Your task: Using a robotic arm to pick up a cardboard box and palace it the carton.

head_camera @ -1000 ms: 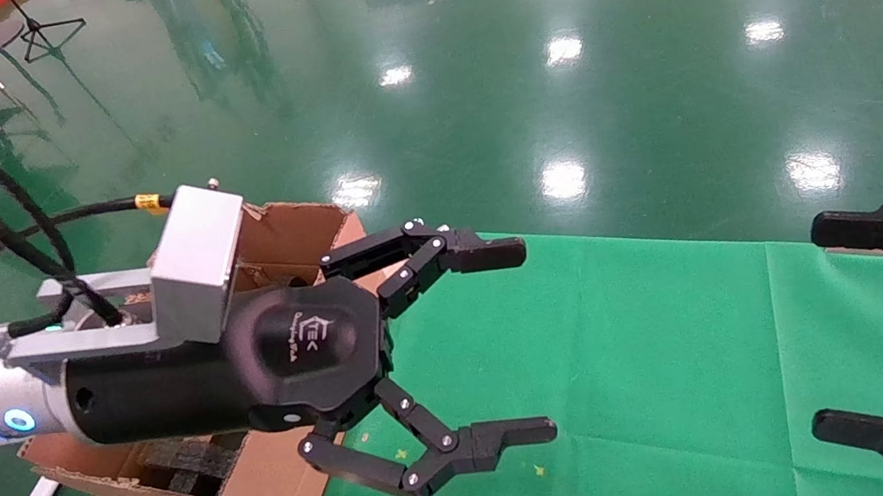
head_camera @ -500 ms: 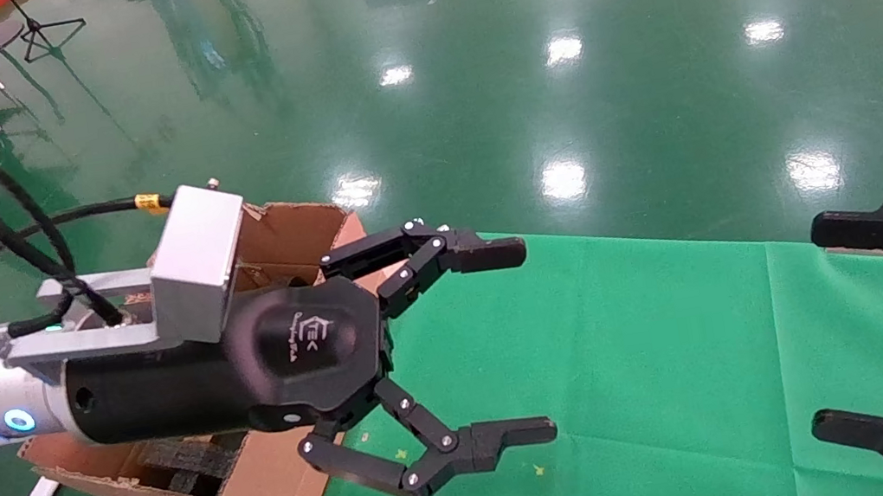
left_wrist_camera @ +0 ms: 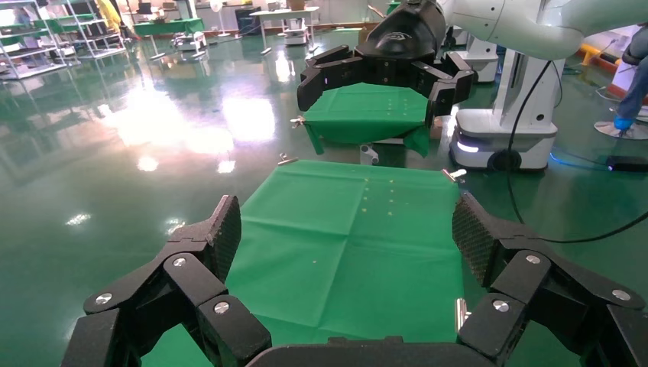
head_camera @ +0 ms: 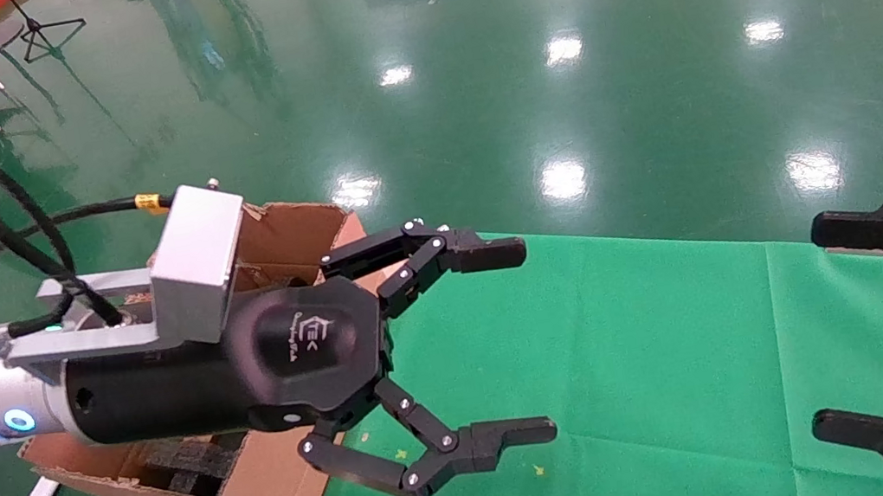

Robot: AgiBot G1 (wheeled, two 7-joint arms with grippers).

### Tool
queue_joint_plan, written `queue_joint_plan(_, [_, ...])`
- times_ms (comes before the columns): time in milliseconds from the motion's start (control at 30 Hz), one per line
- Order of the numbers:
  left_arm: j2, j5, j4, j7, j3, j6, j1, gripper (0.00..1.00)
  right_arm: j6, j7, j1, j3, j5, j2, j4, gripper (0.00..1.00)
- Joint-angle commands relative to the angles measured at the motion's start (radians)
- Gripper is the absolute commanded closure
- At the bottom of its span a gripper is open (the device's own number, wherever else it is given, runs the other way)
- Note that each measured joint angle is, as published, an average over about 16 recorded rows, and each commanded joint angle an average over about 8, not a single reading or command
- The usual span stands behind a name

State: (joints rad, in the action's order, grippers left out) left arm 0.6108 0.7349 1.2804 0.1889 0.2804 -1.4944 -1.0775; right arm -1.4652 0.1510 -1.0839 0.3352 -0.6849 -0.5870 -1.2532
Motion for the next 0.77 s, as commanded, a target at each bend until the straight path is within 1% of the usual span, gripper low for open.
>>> queue_joint_plan(33, [0.000,0.000,0.000,0.000,0.000,0.000,0.000,0.00,0.000,0.000,0.000,0.000,0.000,0.000,0.000,0.00])
queue_joint_plan(767, [0.000,0.000,0.000,0.000,0.000,0.000,0.000,0.00,0.000,0.000,0.000,0.000,0.000,0.000,0.000,0.00])
